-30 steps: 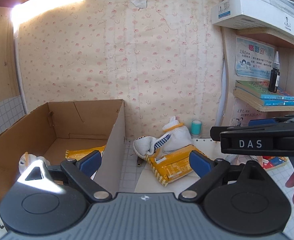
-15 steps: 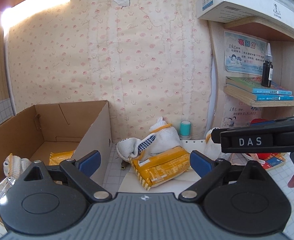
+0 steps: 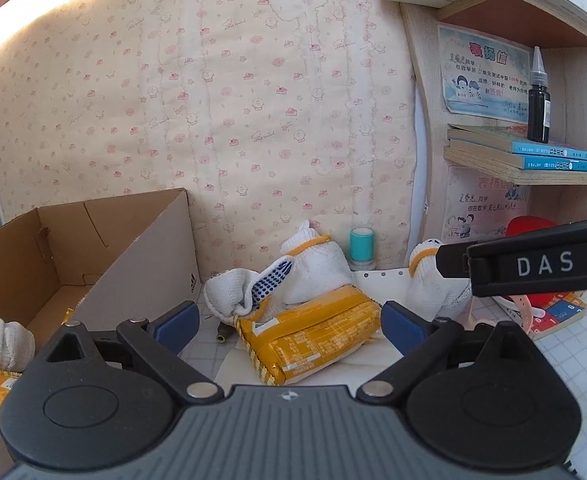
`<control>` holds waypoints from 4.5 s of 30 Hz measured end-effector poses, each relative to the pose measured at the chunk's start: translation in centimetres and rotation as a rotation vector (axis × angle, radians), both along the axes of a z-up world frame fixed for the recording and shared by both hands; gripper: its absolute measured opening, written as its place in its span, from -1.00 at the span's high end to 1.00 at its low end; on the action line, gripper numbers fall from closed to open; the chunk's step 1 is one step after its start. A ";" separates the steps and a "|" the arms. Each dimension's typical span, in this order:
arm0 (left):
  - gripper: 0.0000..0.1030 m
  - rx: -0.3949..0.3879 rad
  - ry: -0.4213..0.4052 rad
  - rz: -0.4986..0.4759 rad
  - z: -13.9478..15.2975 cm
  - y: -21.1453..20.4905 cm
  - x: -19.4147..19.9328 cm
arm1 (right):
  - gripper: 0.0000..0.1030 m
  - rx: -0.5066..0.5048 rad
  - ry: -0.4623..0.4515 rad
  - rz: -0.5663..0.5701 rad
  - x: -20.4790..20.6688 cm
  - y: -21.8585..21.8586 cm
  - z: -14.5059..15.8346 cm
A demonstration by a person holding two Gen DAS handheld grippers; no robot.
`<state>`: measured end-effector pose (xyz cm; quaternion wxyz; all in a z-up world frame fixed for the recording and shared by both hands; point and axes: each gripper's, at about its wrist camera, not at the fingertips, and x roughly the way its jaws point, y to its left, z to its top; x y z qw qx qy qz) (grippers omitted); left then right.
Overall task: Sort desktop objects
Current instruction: 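Close left tool on another yellow chip bag while right tool reaches a white knit glove, then close right tool on the white knit glove while left tool holds the chip bag, then lift the chip bag with left tool while right tool carries the glove toward the box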
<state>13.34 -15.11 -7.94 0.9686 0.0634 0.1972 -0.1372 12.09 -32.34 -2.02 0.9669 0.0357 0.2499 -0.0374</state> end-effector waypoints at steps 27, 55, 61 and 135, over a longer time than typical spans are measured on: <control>-0.98 0.154 -0.059 -0.168 -2.2 -3.1 -0.7 | -0.50 0.017 0.001 -0.036 0.0 -1.5 -0.4; -1.00 0.082 0.086 -0.173 -2.5 -3.1 3.0 | -0.50 0.015 0.021 -0.043 1.3 -2.9 -1.2; -1.00 0.131 0.143 -0.171 -3.6 -4.0 5.7 | -0.50 0.007 0.033 -0.039 1.9 -2.9 -1.4; -0.04 0.073 0.065 -0.047 -0.6 -3.3 1.8 | 0.30 -0.011 0.040 -0.005 0.4 -1.8 -1.7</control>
